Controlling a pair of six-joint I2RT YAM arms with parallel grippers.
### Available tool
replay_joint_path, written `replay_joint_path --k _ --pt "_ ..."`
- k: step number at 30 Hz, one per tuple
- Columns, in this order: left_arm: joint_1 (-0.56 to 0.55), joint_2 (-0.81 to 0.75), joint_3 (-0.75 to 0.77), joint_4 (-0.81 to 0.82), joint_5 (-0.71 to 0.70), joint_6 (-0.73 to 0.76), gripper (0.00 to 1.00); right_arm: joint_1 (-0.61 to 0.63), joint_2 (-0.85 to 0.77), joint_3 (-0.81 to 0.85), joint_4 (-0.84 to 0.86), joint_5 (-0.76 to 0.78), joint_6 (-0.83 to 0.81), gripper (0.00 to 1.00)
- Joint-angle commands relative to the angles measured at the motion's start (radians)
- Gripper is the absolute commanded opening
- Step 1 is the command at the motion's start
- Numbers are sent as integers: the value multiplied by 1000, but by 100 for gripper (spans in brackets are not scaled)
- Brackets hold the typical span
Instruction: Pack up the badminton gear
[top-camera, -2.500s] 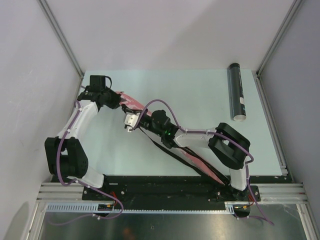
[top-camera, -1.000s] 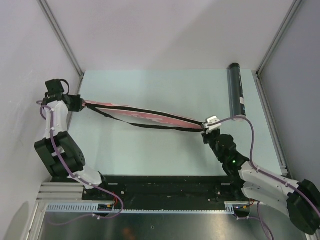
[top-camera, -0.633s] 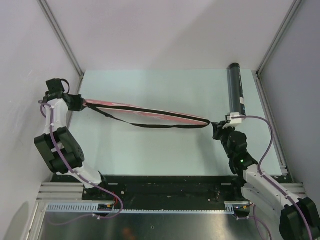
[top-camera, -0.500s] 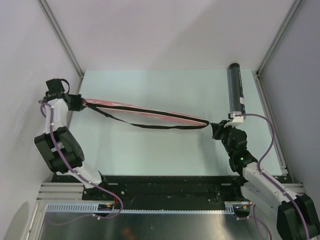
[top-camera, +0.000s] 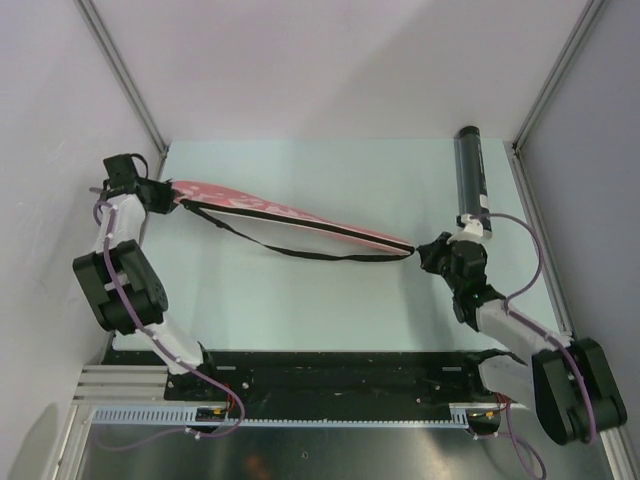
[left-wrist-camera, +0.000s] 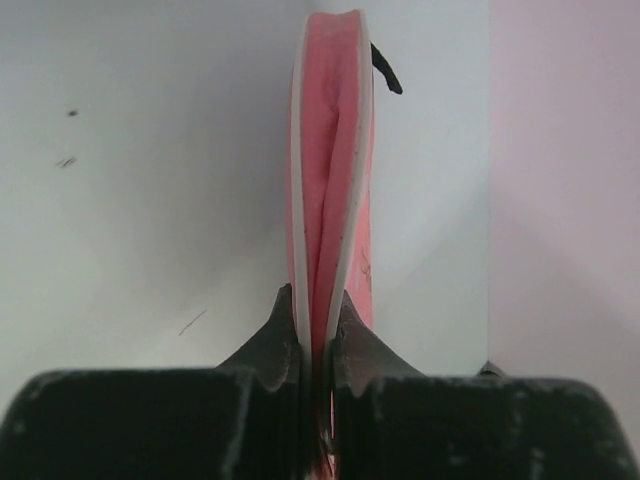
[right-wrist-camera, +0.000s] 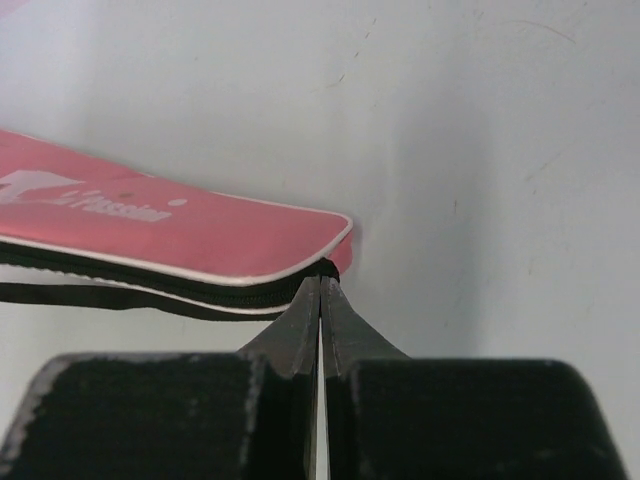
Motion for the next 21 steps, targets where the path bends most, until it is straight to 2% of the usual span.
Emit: replay_joint_path --k 1,3,6,7,8,9,10,11,12,15,17,21 --pt "-17 52 -48 213 226 66 10 -41 132 143 136 -24 -28 0" --pt "-23 67 -42 244 258 81 20 -60 224 181 169 -21 -44 0" --pt "-38 103 4 254 305 124 42 -83 316 262 186 -21 -83 0" --pt "-41 107 13 255 324 132 65 -86 325 272 186 -33 -91 0" --pt "-40 106 10 255 329 135 75 -87 330 276 180 -39 -93 0" --pt "-40 95 2 255 332 140 95 -87 323 275 148 -34 -97 0" --pt "-40 81 -23 254 325 144 100 -84 316 276 130 -37 -102 5" --pt "-41 43 -40 255 325 147 100 -84 312 276 110 -42 -102 12" --pt "-46 23 -57 254 322 155 100 -83 290 276 55 -42 -102 37" --pt "-56 -50 -137 255 305 157 100 -64 209 275 -91 57 -93 61" --pt "-73 -86 -194 251 308 161 100 -50 171 275 -145 117 -97 65" --pt "-167 -198 -304 249 311 180 100 -40 59 276 -261 117 -114 67"
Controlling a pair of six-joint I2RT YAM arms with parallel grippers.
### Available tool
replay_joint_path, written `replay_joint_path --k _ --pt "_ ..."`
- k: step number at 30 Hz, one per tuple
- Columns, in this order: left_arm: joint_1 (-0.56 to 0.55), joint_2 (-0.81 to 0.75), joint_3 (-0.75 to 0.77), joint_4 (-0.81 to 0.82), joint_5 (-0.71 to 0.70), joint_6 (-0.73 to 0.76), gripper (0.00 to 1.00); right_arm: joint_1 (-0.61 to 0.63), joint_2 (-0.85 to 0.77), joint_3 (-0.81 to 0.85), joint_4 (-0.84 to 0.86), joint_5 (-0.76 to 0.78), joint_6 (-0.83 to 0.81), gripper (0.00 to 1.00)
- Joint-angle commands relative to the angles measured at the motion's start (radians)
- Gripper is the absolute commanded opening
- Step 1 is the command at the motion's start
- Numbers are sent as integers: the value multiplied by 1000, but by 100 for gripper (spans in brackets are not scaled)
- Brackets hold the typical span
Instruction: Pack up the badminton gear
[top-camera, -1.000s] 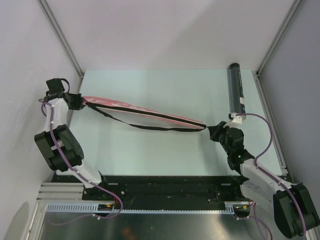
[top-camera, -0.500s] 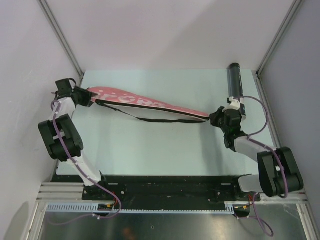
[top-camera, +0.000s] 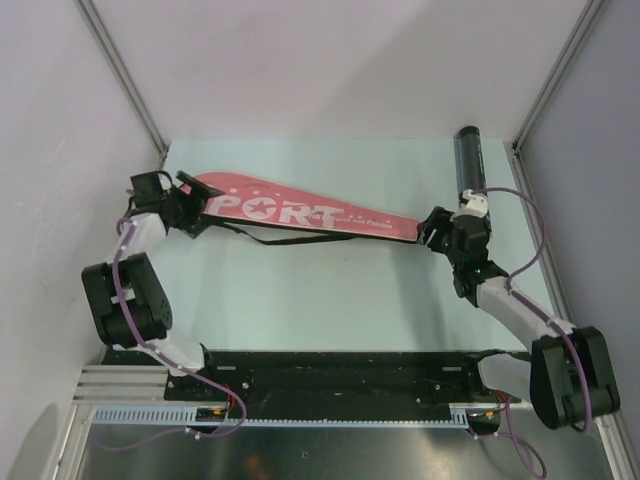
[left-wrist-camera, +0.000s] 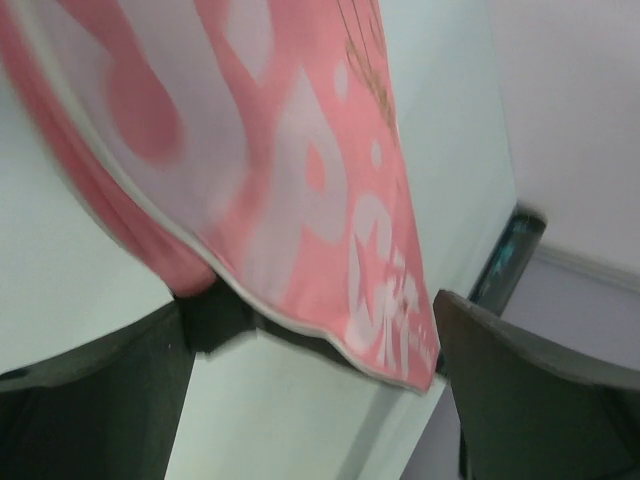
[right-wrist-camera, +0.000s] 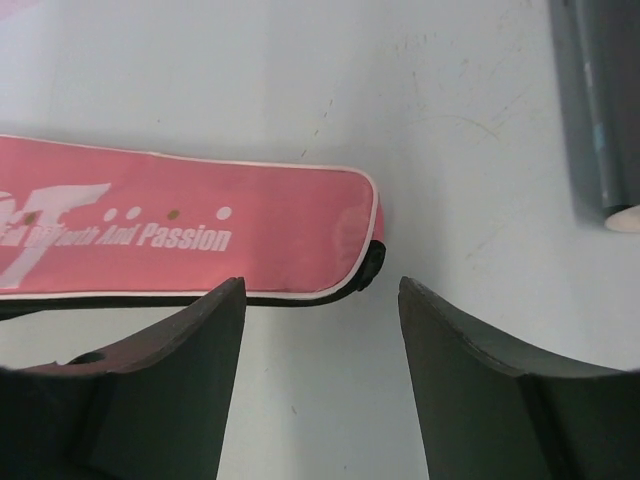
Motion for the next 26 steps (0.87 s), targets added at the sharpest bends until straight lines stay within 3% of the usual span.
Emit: replay_joint_path --k 1,4,8,10,13,16,23,26 --pt "-98 -188 -132 21 43 42 100 17 -148 35 -153 69 -14 68" --pt "-103 -308 -203 -12 4 79 100 42 -221 35 -233 95 -7 69" --pt "-97 -455 -160 -150 -134 206 100 65 -345 35 -325 95 -7 71" --pt "-100 -515 -148 -150 -116 211 100 72 -376 35 -354 110 15 77" --pt "-147 -598 -90 -150 -98 241 100 68 -425 41 -397 127 40 79" --pt "-256 -655 -4 -143 -139 290 99 72 -500 58 -445 108 16 81" --pt "-635 -714 199 -75 -222 451 99 89 -759 113 -513 143 -29 80" --pt "-696 -741 262 -14 -170 475 99 89 -827 195 -532 100 -102 87"
